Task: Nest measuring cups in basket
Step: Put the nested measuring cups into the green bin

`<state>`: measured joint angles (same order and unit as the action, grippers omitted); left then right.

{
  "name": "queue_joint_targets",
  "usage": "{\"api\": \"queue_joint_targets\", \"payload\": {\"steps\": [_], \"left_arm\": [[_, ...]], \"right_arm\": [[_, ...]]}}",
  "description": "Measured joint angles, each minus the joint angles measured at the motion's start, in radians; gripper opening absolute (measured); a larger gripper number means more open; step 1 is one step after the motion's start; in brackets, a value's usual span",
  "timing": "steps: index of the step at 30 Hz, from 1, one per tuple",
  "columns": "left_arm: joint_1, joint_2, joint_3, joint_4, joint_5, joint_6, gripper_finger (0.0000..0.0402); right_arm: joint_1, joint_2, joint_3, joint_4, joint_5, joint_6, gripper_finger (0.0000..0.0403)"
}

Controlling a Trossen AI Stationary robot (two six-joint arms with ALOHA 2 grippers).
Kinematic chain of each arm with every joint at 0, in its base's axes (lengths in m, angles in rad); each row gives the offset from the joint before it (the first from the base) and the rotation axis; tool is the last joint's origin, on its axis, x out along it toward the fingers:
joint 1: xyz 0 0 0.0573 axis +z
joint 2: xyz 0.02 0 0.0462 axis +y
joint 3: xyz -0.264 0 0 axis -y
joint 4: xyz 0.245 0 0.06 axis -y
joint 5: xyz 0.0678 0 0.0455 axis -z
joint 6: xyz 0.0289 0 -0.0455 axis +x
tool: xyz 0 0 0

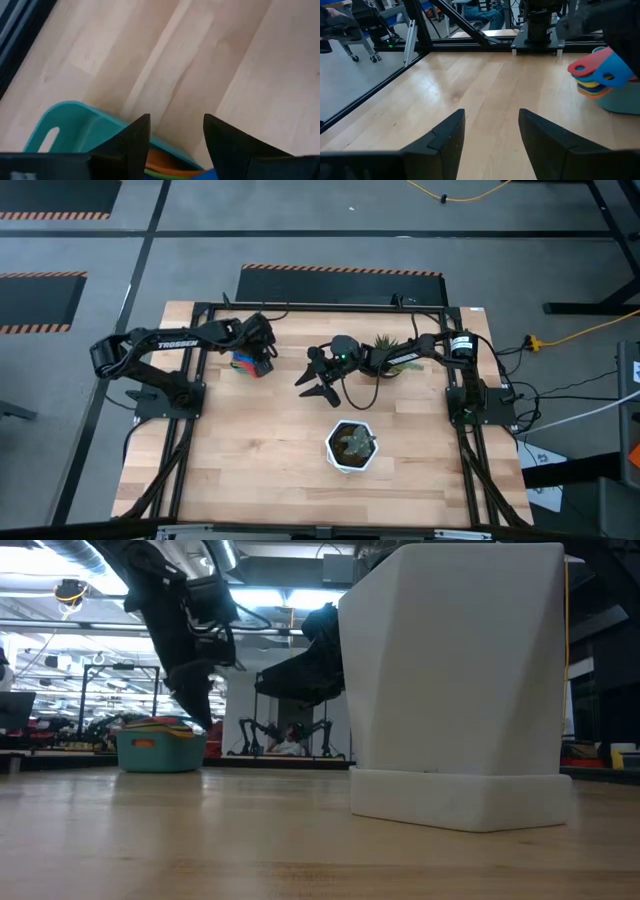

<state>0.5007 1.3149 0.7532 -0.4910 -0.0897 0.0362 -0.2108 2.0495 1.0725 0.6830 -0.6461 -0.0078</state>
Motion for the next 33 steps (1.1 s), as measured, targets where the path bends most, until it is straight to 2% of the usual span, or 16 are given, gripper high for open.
{"api": "queue_joint_targets", "payload": {"steps": [10,15,18,22,24,28,33], "left_arm": [[-0.029,-0.121,0.000,0.000,0.036,-0.034,0.0177],[-0.077,-0.207,0.000,-0.076,0.059,-0.098,0.0176],[-0.122,-0.248,0.000,-0.156,0.059,-0.186,0.0177],[-0.205,-0.273,0.000,-0.283,0.061,-0.312,0.0177],[-0.251,-0.270,0.000,-0.341,0.061,-0.377,0.0177],[-0.331,-0.266,0.000,-0.414,0.060,-0.491,0.0177],[-0.400,-0.261,0.000,-0.429,0.046,-0.645,0.0177]], "right_arm": [[0.000,0.000,0.000,-0.009,-0.001,0.001,0.0190],[0.000,0.000,0.000,-0.007,0.003,0.003,0.0190],[0.000,0.000,0.000,-0.001,0.077,0.001,0.0190],[-0.001,0.000,0.000,0.006,0.259,0.000,0.0190],[-0.002,0.000,0.001,0.005,0.315,0.000,0.0190],[-0.002,0.014,0.056,-0.022,0.338,0.000,0.0190],[-0.005,0.065,0.193,-0.127,0.339,-0.029,0.0190]]}}
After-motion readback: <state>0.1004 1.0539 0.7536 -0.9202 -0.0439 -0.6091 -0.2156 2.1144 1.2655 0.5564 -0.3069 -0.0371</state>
